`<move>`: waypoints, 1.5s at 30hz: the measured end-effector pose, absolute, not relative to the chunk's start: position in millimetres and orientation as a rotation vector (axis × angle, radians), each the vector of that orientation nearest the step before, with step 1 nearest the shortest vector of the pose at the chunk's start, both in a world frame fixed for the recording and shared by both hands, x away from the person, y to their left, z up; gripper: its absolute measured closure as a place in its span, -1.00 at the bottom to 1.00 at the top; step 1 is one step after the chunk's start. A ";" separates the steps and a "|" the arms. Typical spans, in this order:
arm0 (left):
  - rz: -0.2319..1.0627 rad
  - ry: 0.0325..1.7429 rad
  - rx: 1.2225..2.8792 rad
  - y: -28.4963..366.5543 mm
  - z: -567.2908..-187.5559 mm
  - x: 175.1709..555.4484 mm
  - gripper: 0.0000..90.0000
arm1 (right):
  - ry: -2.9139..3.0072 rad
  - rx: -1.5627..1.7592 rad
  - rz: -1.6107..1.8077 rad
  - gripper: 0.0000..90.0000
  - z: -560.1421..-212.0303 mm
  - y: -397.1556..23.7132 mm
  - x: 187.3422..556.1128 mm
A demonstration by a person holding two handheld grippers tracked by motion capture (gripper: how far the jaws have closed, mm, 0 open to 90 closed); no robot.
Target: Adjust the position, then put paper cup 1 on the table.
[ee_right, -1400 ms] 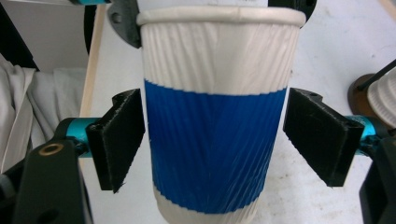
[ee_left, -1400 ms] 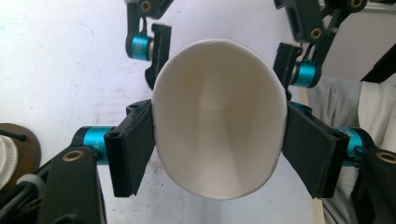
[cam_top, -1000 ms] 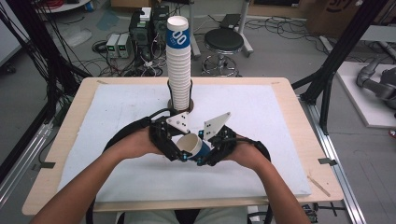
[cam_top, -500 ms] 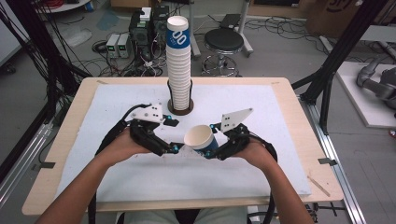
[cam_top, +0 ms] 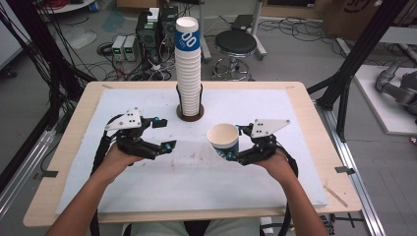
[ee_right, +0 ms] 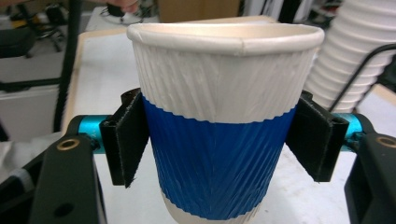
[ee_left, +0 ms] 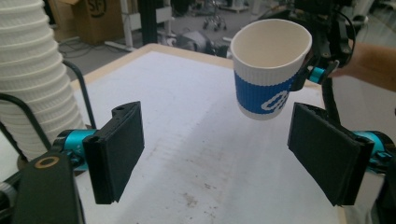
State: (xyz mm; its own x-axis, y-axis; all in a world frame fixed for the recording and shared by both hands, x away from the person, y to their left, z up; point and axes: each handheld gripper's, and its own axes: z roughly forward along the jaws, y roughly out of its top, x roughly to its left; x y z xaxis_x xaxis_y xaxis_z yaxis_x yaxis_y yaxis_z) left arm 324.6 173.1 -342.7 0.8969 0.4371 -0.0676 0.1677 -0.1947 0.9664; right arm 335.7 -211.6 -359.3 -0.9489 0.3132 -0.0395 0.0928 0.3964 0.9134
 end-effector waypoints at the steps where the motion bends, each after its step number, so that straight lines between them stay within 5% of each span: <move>1: 0.265 0.466 1.753 175.1 -344.4 324.4 -0.59 | 2.429 0.369 1.589 -0.39 -360.4 -214.3 334.9; 20: 0.358 0.550 1.618 202.9 -372.4 322.2 -0.59 | 2.181 0.544 1.667 -0.39 -376.7 -269.7 323.2; 45: 0.398 0.595 1.632 213.8 -388.6 321.5 -0.59 | 2.084 0.612 1.629 -0.39 -381.0 -287.9 325.6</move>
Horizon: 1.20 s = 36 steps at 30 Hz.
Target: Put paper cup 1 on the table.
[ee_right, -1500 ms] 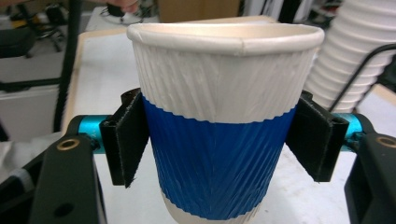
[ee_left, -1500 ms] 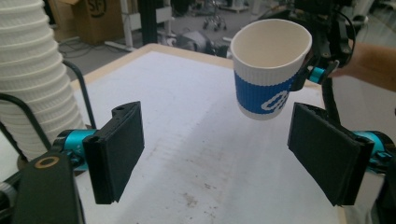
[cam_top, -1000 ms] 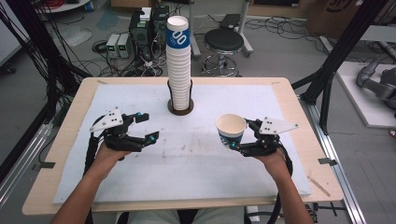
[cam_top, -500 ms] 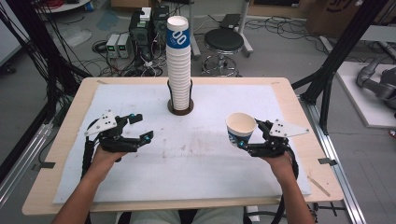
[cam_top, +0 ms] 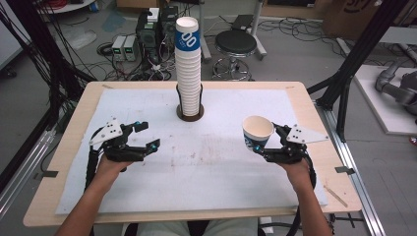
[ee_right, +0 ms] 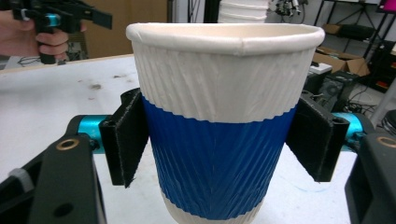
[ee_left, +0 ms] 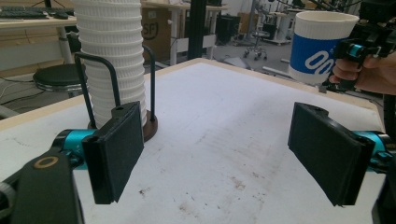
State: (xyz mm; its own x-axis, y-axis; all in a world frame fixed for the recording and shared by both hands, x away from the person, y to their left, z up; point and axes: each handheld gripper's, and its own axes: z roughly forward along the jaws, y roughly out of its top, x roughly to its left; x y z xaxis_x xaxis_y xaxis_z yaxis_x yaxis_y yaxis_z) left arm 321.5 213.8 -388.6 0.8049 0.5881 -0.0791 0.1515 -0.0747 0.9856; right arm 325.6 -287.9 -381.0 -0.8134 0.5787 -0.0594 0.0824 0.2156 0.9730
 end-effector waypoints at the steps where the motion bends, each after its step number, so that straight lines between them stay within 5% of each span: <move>1: 0.397 0.596 1.629 214.0 -389.3 321.3 -0.59 | 2.078 0.612 1.626 -0.39 -381.3 -288.2 327.0; 36: 0.382 0.628 1.652 215.9 -409.1 319.4 -0.59 | 2.098 1.039 1.338 -0.39 -437.2 -291.0 397.1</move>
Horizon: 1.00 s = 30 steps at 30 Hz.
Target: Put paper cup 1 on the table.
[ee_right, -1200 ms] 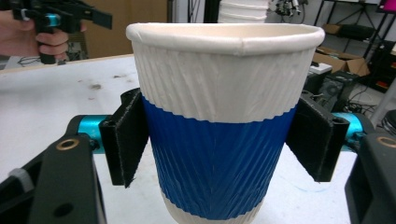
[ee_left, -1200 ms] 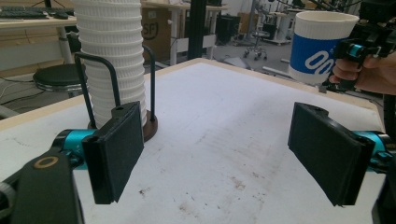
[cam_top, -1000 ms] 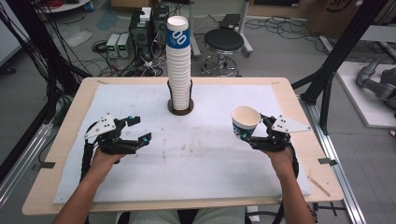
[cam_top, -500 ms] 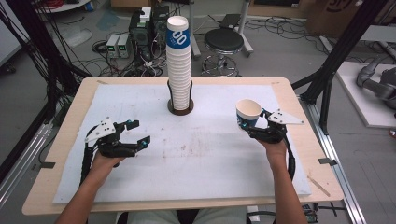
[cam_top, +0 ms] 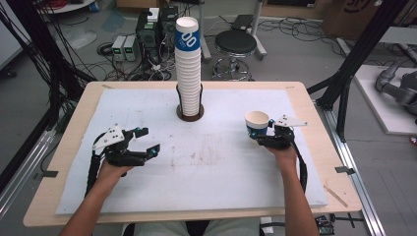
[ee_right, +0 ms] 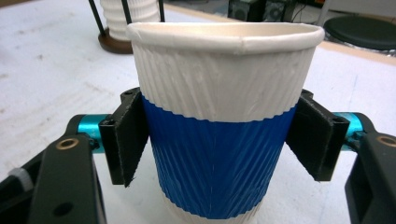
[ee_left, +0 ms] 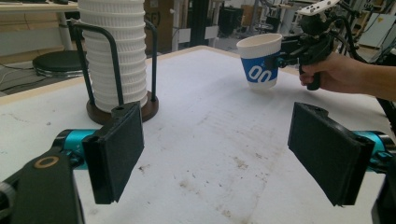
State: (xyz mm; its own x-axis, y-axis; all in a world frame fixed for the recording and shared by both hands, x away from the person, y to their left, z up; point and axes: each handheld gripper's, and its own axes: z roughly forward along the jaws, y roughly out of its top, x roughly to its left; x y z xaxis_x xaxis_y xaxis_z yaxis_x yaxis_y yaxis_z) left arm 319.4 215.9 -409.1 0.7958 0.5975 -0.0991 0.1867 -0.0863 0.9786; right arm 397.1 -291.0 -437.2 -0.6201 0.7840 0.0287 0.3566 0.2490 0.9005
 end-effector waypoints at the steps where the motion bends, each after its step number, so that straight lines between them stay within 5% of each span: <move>1: 0.381 0.630 1.653 216.1 -409.3 319.4 -0.59 | 2.106 1.032 1.331 -0.39 -438.1 -290.7 398.0; 17: 0.376 0.640 1.649 217.7 -414.8 319.8 -0.58 | 2.161 1.027 1.279 -0.40 -443.0 -302.8 384.4; 23: 0.373 0.642 1.642 218.2 -414.8 319.8 -0.58 | 2.152 1.110 1.279 -0.59 -444.5 -303.2 384.7; 30: 0.371 0.645 1.641 219.1 -416.4 319.3 -0.58 | 2.202 1.121 1.225 -0.59 -444.6 -301.5 382.0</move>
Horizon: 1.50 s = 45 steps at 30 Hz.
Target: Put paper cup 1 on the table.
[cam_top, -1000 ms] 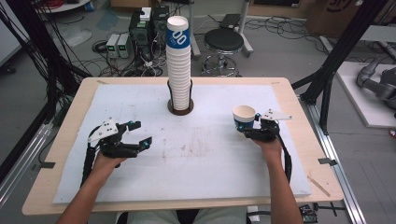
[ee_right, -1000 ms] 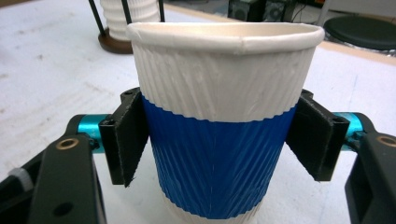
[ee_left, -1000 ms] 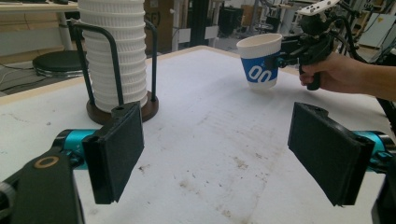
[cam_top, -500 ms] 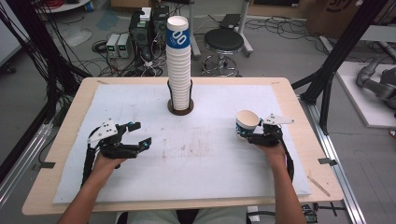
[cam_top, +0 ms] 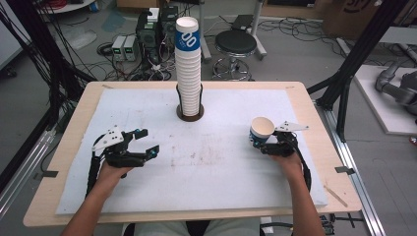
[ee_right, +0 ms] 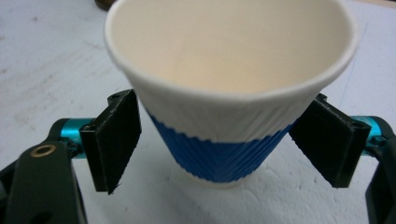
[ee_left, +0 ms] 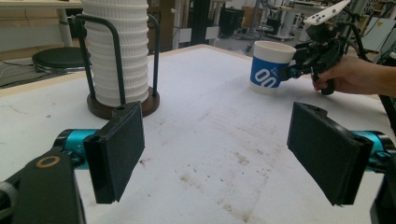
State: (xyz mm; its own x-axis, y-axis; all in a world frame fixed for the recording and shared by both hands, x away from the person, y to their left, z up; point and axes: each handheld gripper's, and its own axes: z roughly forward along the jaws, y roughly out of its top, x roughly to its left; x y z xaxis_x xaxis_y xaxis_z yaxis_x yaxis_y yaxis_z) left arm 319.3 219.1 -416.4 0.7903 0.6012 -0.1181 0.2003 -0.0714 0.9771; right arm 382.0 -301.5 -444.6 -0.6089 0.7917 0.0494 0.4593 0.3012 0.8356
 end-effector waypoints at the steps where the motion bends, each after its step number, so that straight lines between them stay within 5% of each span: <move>1: 0.371 0.647 1.640 219.3 -416.5 319.2 -0.58 | 2.208 1.124 1.218 -0.59 -444.7 -301.7 381.6; 45: 0.407 0.710 1.550 233.4 -411.9 312.1 -0.62 | 2.086 0.995 1.430 -0.59 -391.6 -323.8 296.8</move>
